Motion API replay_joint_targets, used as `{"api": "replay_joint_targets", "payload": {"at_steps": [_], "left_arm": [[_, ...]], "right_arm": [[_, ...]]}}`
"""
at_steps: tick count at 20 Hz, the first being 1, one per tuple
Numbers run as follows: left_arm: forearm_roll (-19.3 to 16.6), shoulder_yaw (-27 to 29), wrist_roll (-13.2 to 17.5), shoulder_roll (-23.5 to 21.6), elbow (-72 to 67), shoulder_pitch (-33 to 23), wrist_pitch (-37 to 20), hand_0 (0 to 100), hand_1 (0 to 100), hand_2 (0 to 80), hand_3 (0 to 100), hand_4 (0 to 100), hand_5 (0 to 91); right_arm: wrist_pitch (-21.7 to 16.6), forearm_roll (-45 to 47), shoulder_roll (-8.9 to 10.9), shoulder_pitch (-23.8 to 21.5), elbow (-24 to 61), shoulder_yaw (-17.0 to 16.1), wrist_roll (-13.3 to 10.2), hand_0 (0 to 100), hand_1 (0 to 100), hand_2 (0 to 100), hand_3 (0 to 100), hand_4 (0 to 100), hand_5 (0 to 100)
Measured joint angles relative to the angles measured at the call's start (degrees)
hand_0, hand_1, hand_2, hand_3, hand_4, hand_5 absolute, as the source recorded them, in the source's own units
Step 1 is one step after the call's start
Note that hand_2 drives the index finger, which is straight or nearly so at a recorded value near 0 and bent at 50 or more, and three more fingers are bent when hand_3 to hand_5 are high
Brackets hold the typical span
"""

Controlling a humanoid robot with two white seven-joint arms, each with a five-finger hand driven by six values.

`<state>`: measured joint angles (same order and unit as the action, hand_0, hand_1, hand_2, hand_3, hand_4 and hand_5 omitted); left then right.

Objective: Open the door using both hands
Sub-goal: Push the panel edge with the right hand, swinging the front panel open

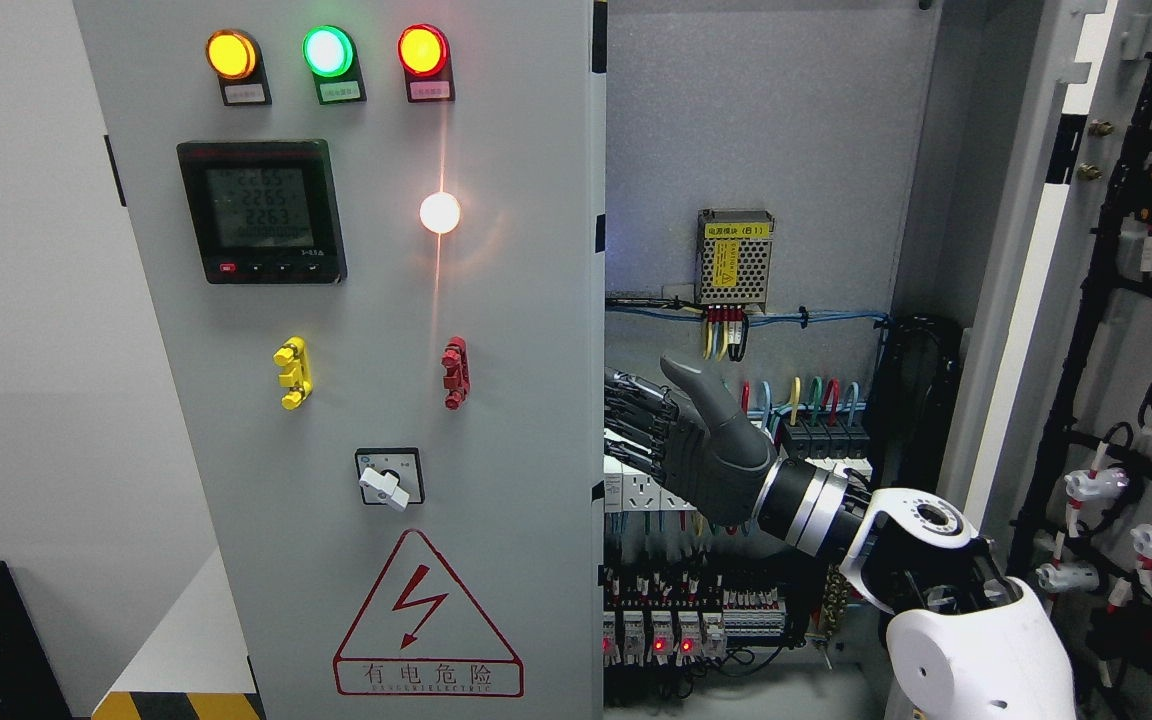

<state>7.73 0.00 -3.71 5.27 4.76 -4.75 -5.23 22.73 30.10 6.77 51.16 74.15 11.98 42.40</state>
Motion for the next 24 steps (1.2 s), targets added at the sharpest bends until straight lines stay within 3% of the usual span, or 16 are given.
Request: {"api": "replay_joint_targets", "payload": {"at_steps": [24], "left_arm": [[0.00, 0.00, 0.00, 0.00, 0.00, 0.00, 0.00, 0, 0, 0.0, 0, 0, 0.0]], "right_arm": [[-0.31, -0.01, -0.02, 1.75, -0.95, 0.07, 2.61, 19, 0, 0, 0, 0, 0]]}}
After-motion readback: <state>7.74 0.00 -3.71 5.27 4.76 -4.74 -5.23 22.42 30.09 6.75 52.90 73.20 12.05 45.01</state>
